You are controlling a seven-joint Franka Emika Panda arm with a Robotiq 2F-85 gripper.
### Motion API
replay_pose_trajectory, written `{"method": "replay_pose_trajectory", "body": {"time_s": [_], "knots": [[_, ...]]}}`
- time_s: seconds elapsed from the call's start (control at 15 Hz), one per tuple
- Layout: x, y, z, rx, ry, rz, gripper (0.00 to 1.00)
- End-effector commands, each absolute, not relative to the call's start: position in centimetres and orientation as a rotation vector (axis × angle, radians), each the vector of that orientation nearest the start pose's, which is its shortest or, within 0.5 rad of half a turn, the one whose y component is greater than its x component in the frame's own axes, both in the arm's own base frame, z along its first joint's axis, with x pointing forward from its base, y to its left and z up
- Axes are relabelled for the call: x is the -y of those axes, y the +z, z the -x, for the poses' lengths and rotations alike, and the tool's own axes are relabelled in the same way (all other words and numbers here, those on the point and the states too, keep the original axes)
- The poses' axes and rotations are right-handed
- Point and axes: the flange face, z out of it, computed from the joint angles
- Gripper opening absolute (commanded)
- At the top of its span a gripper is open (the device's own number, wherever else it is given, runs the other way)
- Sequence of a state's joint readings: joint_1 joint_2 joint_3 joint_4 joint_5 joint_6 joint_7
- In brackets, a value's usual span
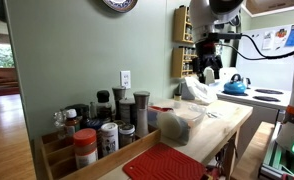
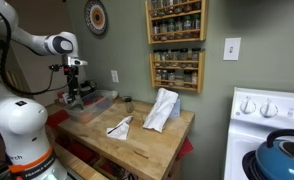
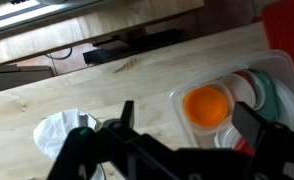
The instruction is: Remove the blue cup from the clear case, put it on the table, remove the orange cup from the blue cup and put it on the table turned over
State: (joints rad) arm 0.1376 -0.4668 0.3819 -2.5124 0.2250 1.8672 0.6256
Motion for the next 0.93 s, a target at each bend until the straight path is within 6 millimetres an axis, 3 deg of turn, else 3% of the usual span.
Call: {"method": "replay_pose_trajectory", "body": {"time_s": [0.0, 0.4, 0.6, 0.87], "knots": [[-20.2, 41.7, -32.5, -0.403, 0.304, 3.169, 1.0], [-20.0, 41.9, -32.5, -0.409, 0.299, 3.165, 1.0], [-22.4, 40.2, -34.0, -0.429, 0.267, 3.142, 1.0], [-25.8, 37.2, -37.5, -0.614, 0.016, 3.023, 1.0]]}}
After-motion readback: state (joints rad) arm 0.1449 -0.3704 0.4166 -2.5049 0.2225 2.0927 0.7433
